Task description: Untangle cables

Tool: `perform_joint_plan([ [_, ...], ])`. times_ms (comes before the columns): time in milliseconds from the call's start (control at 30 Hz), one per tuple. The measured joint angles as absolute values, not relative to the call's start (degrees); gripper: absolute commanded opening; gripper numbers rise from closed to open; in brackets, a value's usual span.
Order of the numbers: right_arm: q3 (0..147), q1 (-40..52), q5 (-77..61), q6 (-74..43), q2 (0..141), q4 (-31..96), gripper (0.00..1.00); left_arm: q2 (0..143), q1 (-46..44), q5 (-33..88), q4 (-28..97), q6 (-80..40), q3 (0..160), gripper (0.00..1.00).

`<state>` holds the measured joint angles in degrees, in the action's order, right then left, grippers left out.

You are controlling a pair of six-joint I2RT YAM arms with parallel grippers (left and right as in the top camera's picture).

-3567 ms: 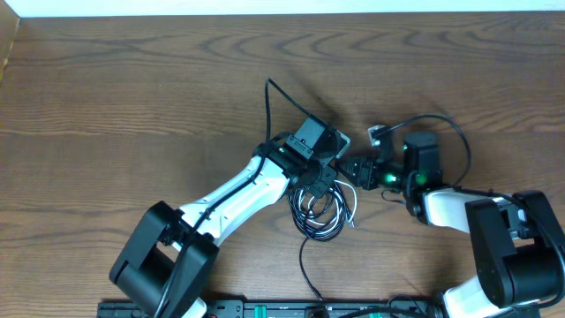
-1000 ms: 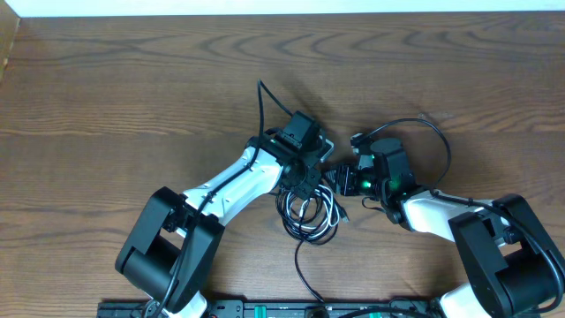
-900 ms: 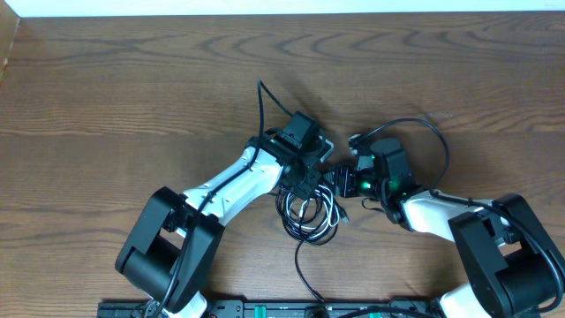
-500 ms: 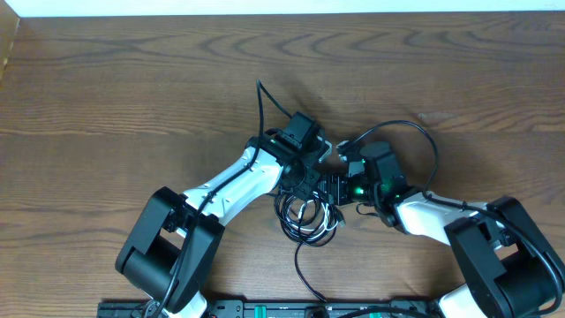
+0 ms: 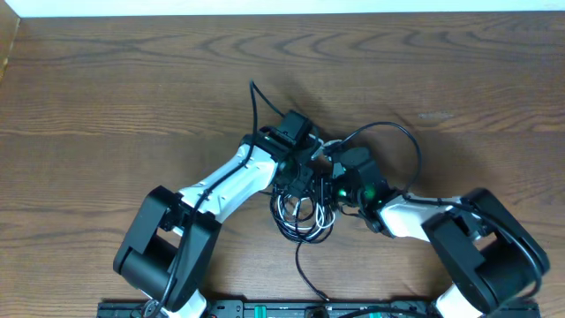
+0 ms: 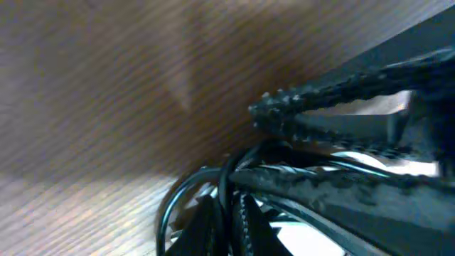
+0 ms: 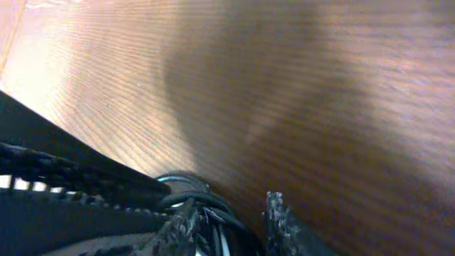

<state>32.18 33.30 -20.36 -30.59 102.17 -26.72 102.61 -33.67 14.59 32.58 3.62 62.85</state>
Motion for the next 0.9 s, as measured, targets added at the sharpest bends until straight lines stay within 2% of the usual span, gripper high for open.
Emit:
perform_joint_plan([
  [167, 34.0, 33.47, -21.26, -30.61, 106.0, -30.96, 0.22, 99.68, -32.27, 15.73, 32.82, 2.31, 62.85, 0.07],
  [333, 35.42, 34.06, -19.9, -31.29, 107.57, -31.55, 0.14, 96.12, -33.3, 21.21, 33.78, 4.54, 62.85, 0.08],
  [467, 35.4, 34.15, -19.05, -31.27, 107.57, -31.44, 0.09, 93.51, -33.3, 21.23, 33.54, 4.95, 62.85, 0.07],
  [767, 36.32, 32.53, -13.98, -32.91, 108.16, -31.75, 0.02, 80.18, -35.68, 29.06, 33.63, 4.99, 62.85, 0.08],
  [900, 36.34, 29.52, -13.56, -33.89, 108.14, -31.83, 0.05, 77.45, -35.66, 29.52, 34.44, 4.95, 62.85, 0.07],
])
